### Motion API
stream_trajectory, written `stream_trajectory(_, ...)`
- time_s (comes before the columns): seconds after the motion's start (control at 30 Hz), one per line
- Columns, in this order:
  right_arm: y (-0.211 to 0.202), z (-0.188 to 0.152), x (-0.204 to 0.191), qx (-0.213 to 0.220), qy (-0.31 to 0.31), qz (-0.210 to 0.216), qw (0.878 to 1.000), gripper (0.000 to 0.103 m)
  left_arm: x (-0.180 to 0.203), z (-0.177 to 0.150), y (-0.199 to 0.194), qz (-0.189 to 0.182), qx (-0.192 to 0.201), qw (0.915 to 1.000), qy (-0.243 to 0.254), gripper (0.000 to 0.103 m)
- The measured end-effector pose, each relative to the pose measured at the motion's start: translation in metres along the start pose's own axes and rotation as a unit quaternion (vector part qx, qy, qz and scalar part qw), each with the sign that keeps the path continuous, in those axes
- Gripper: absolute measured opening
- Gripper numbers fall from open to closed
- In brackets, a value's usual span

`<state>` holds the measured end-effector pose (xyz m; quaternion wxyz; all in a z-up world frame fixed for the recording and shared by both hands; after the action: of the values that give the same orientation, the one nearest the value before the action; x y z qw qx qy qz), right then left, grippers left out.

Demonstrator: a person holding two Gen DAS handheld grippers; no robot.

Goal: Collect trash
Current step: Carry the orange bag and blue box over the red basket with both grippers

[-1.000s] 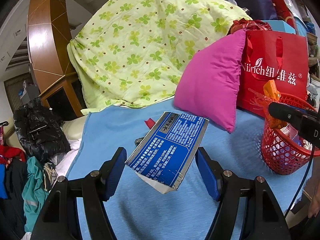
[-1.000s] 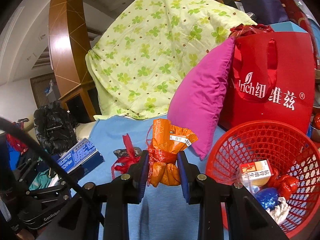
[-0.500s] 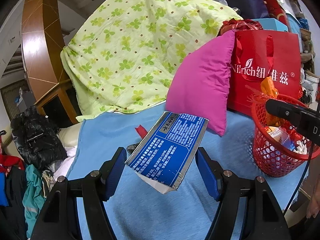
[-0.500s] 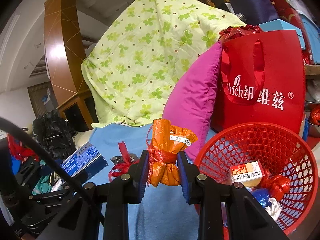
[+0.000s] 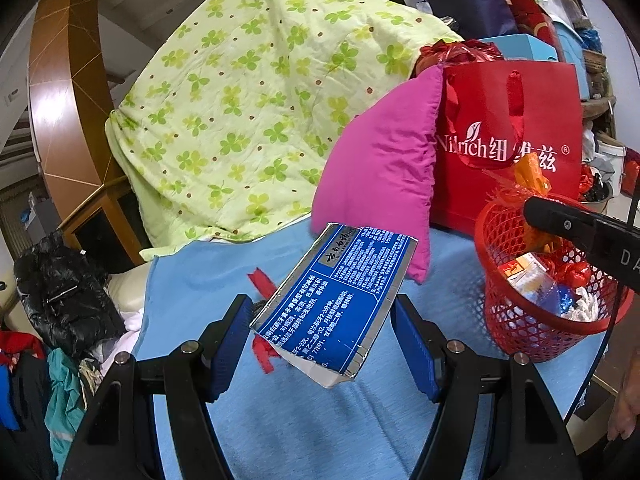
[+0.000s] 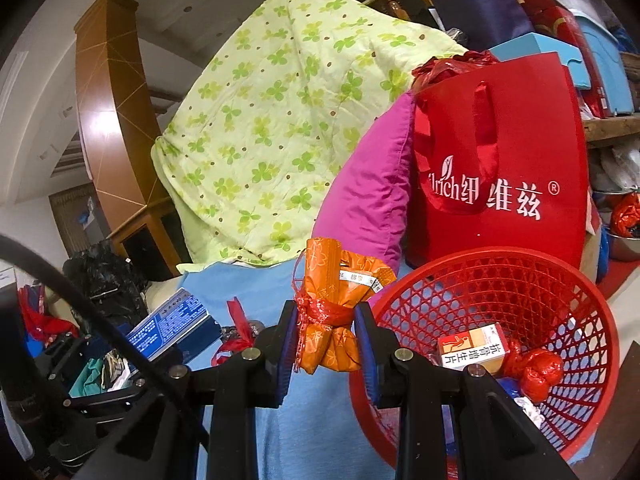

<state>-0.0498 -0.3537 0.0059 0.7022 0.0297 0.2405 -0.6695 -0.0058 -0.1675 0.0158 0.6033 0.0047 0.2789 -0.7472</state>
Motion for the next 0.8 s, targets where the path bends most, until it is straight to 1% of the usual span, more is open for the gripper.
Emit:
stream_trajectory(0.3, -0.007, 0.006, 0.009, 0.011, 0.014, -0.007, 1.0, 0.031, 0.019, 0.01, -0.001, -0.036, 0.002, 0.9993, -0.004, 0.073)
stream_trajectory(0.5, -0.012, 0.009, 0.017, 0.018, 0.029, -0.011, 0.999, 0.031, 0.031, 0.016, -0.002, -0.052, 0.002, 0.9986, -0.003, 0.073)
stream_trajectory(0.8, -0.019, 0.012, 0.034, 0.023, 0.045, -0.017, 0.999, 0.031, 0.051, 0.033, -0.005, -0.078, 0.015, 0.9969, 0.003, 0.073)
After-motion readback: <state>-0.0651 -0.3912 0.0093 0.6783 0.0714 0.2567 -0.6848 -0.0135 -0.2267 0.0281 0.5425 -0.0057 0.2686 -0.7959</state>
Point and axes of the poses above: each gripper's, at about its wrist camera, not at the fingertips, and y roughly the way its jaws point, x to its right, z to its top, the point moved 8 cm from there along y, roughly the way its jaws point, and after that the axes turned 3 degrees about z, right-handed, at the moved point
